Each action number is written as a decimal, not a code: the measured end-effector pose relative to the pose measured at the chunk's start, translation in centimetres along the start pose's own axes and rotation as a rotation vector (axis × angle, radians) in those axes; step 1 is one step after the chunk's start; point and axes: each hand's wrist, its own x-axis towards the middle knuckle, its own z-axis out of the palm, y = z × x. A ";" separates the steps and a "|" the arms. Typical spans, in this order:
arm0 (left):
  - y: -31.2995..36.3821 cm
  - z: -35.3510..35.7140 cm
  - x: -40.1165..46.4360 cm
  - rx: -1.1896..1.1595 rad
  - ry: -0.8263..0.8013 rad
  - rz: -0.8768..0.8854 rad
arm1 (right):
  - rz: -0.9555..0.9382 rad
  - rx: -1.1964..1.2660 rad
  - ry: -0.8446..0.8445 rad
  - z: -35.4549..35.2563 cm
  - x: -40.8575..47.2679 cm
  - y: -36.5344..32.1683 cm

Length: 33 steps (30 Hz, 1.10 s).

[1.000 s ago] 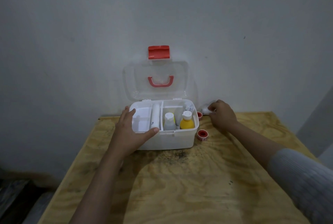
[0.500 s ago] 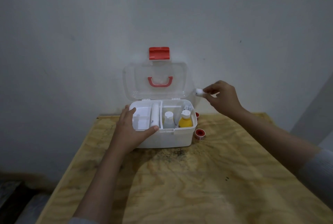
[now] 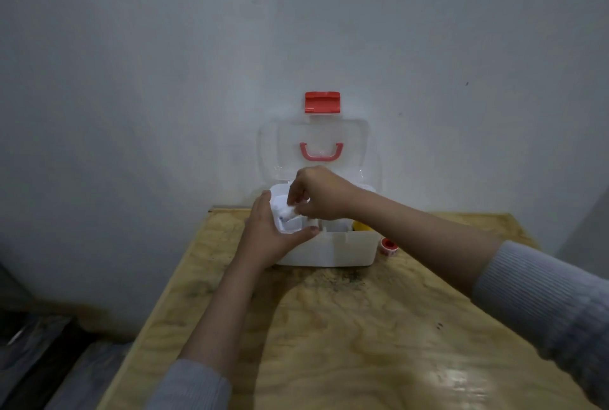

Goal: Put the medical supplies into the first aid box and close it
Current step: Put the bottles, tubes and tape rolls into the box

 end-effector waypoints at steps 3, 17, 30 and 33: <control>0.4 -0.2 -0.4 -0.029 0.011 0.001 | 0.006 0.013 -0.080 0.9 0.7 -0.6; 0.1 0.1 -0.5 -0.037 0.007 -0.007 | 0.202 0.168 0.216 -3.3 -4.9 6.9; 0.1 0.3 -0.5 -0.054 0.049 0.011 | 0.427 0.173 0.023 2.4 -11.0 14.8; 0.2 0.3 -0.5 -0.053 0.055 0.027 | 0.444 0.135 0.042 3.5 -10.6 15.2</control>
